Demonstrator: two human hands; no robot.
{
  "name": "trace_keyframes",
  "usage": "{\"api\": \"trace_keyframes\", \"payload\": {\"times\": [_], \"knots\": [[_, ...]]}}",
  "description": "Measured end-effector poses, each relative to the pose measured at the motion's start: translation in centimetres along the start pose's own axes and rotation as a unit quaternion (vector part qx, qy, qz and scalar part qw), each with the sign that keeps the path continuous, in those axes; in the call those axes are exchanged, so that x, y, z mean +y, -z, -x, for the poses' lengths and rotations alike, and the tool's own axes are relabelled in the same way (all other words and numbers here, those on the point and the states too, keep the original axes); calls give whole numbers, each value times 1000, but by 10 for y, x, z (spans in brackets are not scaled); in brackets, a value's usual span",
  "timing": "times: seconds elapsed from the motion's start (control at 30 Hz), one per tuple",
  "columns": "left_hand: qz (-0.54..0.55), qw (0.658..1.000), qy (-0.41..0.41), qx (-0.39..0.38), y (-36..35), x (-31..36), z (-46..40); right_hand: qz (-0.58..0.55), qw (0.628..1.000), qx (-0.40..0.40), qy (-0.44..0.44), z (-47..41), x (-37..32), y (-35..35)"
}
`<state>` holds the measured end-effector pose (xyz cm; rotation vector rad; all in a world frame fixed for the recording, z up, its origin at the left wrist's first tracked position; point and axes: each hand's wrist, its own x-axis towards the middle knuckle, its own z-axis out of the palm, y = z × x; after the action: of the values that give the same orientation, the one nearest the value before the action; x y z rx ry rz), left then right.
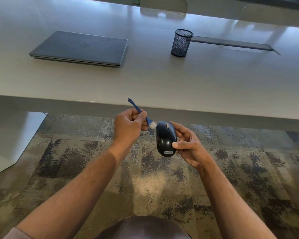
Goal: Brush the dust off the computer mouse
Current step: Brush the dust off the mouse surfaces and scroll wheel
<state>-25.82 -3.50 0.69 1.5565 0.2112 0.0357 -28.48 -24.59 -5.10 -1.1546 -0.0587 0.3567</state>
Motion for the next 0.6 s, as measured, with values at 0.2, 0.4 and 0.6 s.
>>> {"api": "trace_keyframes", "payload": {"times": [0.2,0.4,0.6], "knots": [[-14,999,-19,-43,-4,-8,15,-2,1000,21,3,1,0,5],[-41,992,-3,-121,3,-13,27,-4,1000,29,8,4,1,7],[-27,997,-4,-73,12,-6,18,-7,1000,27,7,4,0,6]]}}
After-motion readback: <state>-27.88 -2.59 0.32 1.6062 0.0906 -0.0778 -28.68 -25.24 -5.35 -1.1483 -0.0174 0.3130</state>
